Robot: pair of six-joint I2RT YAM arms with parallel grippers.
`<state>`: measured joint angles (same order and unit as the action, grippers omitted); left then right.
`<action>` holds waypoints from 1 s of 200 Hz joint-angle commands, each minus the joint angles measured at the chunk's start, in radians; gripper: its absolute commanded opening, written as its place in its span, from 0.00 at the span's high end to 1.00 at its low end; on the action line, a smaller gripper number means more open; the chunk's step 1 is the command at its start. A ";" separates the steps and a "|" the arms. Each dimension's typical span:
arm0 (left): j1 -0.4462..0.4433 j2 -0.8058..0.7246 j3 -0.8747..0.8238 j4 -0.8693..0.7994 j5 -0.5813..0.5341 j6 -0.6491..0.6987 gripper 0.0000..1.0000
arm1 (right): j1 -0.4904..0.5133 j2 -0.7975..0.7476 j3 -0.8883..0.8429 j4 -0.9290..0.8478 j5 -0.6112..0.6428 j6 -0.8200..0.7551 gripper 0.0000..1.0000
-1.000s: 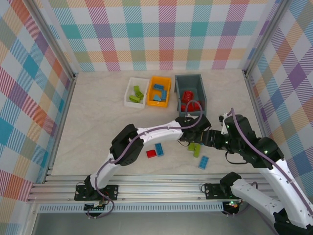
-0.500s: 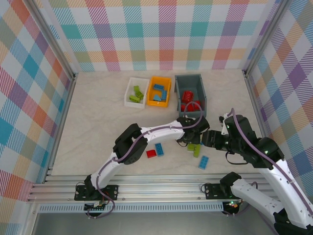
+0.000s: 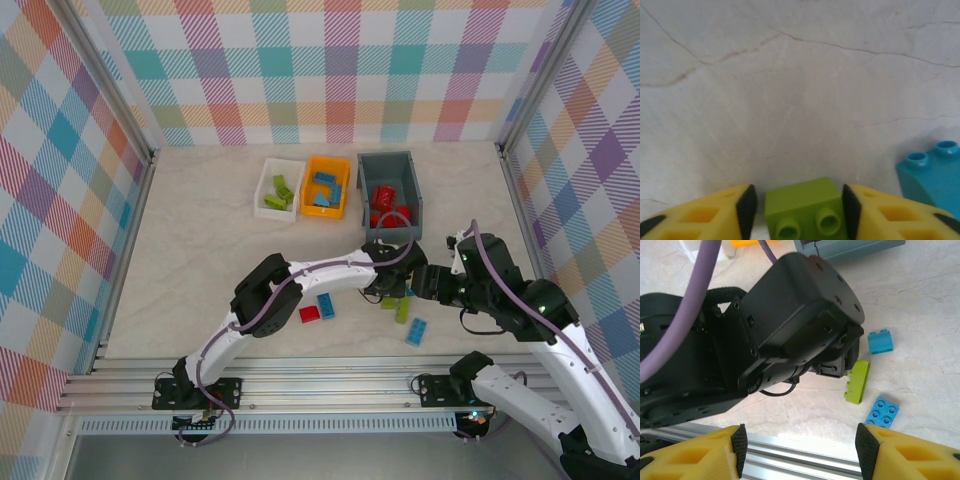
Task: Sort the legos into containers by color
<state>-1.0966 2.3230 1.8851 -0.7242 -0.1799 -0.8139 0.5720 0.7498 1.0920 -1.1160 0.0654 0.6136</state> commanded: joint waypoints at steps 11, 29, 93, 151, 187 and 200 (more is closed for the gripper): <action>-0.016 -0.055 -0.040 0.011 0.020 -0.029 0.60 | 0.005 0.009 -0.007 0.022 -0.021 0.000 0.38; -0.014 -0.084 -0.051 0.003 -0.020 -0.025 0.67 | 0.005 0.013 -0.004 0.028 -0.030 -0.003 0.39; 0.220 -0.396 -0.243 0.017 -0.080 0.103 0.72 | 0.066 0.091 -0.051 0.324 -0.284 -0.137 0.42; 0.567 -0.393 -0.161 0.080 -0.032 0.356 0.72 | 0.167 0.322 -0.020 0.621 -0.175 -0.158 0.41; 0.700 -0.186 0.094 0.087 -0.016 0.460 0.72 | 0.167 0.418 0.000 0.746 -0.172 -0.160 0.41; 0.722 -0.093 0.204 0.071 -0.021 0.488 0.71 | 0.167 0.452 0.013 0.758 -0.170 -0.163 0.41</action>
<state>-0.4133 2.1040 1.9331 -0.6464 -0.2111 -0.4351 0.7345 1.1606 1.0557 -0.4797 -0.1158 0.4770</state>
